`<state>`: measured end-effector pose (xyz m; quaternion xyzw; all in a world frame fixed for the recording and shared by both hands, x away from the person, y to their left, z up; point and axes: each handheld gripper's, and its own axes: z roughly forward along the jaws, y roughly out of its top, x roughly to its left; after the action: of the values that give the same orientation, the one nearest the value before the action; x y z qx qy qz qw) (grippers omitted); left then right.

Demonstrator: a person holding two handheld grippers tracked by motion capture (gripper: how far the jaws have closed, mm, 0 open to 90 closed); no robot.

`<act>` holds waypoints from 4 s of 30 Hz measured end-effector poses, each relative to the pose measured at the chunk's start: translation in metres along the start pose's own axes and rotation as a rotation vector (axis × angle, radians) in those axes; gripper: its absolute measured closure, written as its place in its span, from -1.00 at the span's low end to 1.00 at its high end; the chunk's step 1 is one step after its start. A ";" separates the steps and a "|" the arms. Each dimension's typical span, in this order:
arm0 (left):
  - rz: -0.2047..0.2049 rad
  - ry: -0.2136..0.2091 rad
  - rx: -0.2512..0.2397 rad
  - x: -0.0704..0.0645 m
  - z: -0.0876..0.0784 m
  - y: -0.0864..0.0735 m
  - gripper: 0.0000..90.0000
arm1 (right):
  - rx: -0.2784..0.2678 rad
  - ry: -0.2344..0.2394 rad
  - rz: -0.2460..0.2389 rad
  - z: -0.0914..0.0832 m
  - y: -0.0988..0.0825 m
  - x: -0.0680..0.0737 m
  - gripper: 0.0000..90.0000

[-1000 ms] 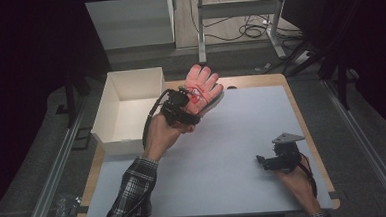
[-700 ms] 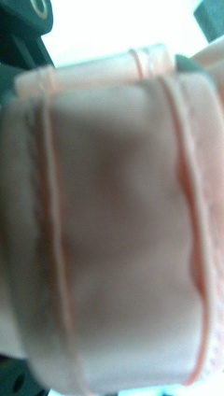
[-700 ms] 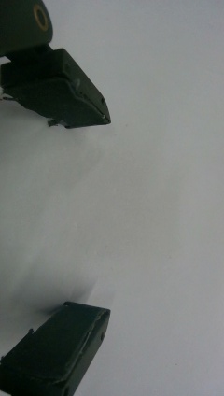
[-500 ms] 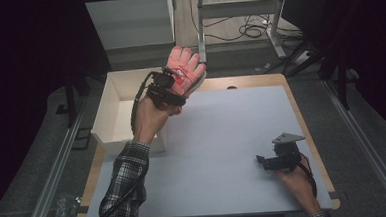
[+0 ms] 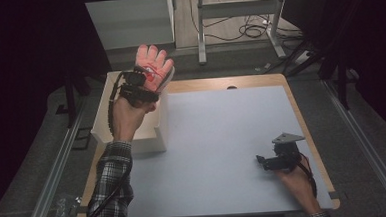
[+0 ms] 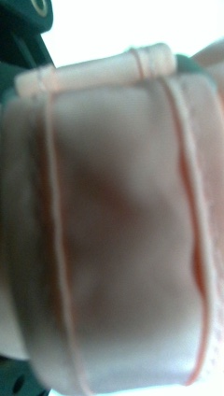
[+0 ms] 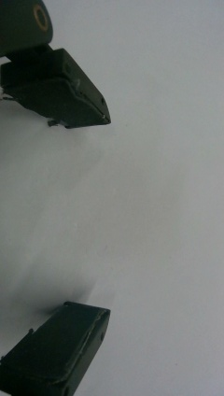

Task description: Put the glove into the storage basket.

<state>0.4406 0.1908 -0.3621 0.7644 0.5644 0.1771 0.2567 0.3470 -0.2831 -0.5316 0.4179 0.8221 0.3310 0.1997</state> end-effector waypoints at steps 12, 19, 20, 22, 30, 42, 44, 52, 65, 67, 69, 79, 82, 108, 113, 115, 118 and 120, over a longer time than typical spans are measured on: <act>-0.075 0.047 0.043 0.036 0.018 -0.032 -0.07 | 0.000 -0.002 -0.001 0.000 0.000 0.000 -0.84; -0.088 0.042 0.075 0.034 0.047 -0.043 -0.08 | 0.000 -0.002 0.000 0.000 0.000 0.000 -0.84; -0.084 0.043 0.083 0.034 0.052 -0.044 -0.08 | 0.000 -0.002 0.000 0.000 0.000 0.000 -0.84; -0.088 0.043 0.095 0.033 0.060 -0.046 -0.09 | -0.001 -0.002 -0.001 0.000 0.000 0.000 -0.84; -0.091 0.082 0.170 0.029 0.088 -0.041 -0.11 | -0.001 -0.001 -0.001 0.000 0.000 0.000 -0.84; -0.079 0.113 0.326 0.022 0.116 -0.031 -0.18 | 0.000 -0.001 0.000 0.000 0.000 0.000 -0.84; -0.083 0.107 0.345 0.020 0.119 -0.030 -0.19 | 0.000 -0.001 0.000 0.000 0.000 0.000 -0.84; -0.089 0.078 0.389 0.021 0.129 -0.034 -0.46 | 0.000 -0.001 0.000 0.000 0.000 0.000 -0.84; -0.077 0.045 0.325 0.024 0.112 -0.036 -0.94 | 0.000 -0.001 -0.001 0.000 0.000 0.000 -0.84; -0.078 0.033 0.313 0.025 0.108 -0.036 -0.95 | -0.001 -0.001 -0.001 0.000 0.000 0.000 -0.84; -0.080 0.025 0.300 0.026 0.104 -0.037 -0.96 | -0.001 -0.002 -0.001 0.000 0.000 0.000 -0.84; -0.068 -0.010 0.230 0.031 0.084 -0.044 -0.96 | -0.001 -0.002 -0.001 0.000 0.000 0.000 -0.84; -0.053 -0.017 0.197 0.032 0.077 -0.047 -0.96 | -0.001 -0.002 -0.001 0.000 0.000 0.000 -0.84; 0.044 -0.049 0.000 0.017 0.041 -0.061 -0.95 | -0.001 -0.003 -0.001 0.000 0.000 0.000 -0.84; 0.065 -0.057 -0.042 0.015 0.032 -0.066 -0.95 | -0.001 -0.003 -0.002 0.000 0.000 0.000 -0.84; 0.082 -0.053 -0.055 0.014 0.028 -0.069 -0.95 | -0.002 -0.003 -0.002 0.000 0.000 0.000 -0.84; 0.097 -0.055 -0.074 0.014 0.022 -0.073 -0.96 | -0.002 -0.003 -0.002 0.000 0.000 0.000 -0.84; 0.099 -0.063 -0.086 0.014 0.018 -0.075 -0.97 | -0.002 -0.003 -0.002 0.000 0.000 0.000 -0.84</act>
<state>0.3971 0.2175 -0.4213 0.7848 0.5093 0.1897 0.2979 0.3469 -0.2830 -0.5318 0.4174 0.8220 0.3309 0.2018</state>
